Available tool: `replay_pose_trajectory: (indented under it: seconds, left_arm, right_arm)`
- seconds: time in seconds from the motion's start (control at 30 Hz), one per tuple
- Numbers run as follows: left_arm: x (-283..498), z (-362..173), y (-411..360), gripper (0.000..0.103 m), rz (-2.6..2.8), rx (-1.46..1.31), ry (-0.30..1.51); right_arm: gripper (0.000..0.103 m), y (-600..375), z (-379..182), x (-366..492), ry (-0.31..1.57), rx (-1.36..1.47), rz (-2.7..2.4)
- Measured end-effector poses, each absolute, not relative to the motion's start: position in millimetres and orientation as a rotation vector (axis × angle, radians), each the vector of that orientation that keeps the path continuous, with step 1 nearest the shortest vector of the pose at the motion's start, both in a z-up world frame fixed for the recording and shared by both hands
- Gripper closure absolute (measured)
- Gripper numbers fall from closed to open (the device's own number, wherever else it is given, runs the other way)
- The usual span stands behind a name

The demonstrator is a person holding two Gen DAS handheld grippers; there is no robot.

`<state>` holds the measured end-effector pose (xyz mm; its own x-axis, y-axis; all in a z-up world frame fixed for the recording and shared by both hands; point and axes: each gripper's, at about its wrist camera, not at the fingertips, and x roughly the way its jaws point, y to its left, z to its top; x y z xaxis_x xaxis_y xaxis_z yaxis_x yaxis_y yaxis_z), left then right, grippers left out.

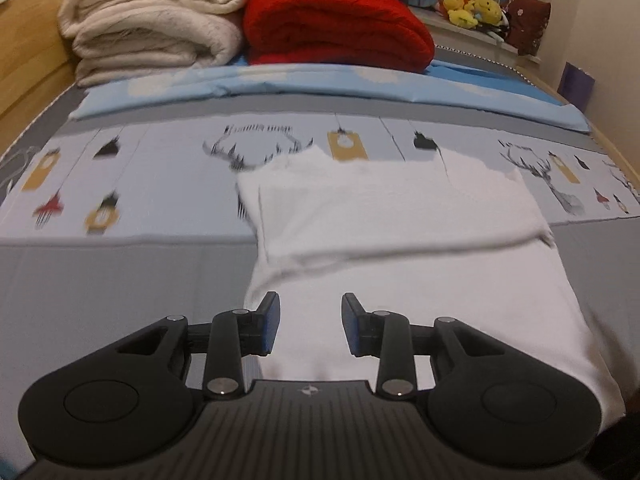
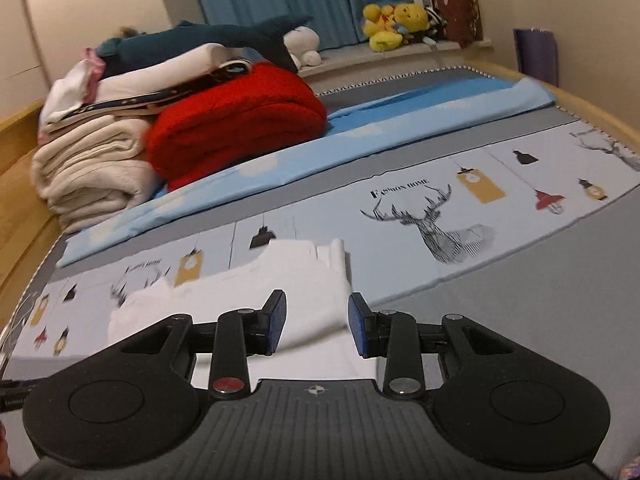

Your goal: Fold small clothes

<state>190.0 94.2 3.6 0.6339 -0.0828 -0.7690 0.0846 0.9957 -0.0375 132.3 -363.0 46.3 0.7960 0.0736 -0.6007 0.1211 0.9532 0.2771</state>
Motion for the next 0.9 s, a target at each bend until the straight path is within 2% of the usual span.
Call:
replay_pose_trajectory:
  seconds: [0.23,0.3,0.57,0.9]
  left_arm:
    - [88,-8,118,0.067,-0.120,-0.110,0.889]
    - [77,-24,132,0.075,-0.112,-0.187,0.961]
    - [73,-72,183,0.075,-0.044,-0.412,1.221]
    - [78,-91,160,0.075,-0.025,-0.271,1.292]
  right_arm:
    - [0.067,-377,9,58,0.692,0.313,-0.074]
    - [0.067,-382,-18,49,0.775,0.318,-0.135]
    - [0.067,-385,-77,57,1.061,0.362,-0.131]
    - [0.067,-377,-107,70,1.204,0.314,-0.157]
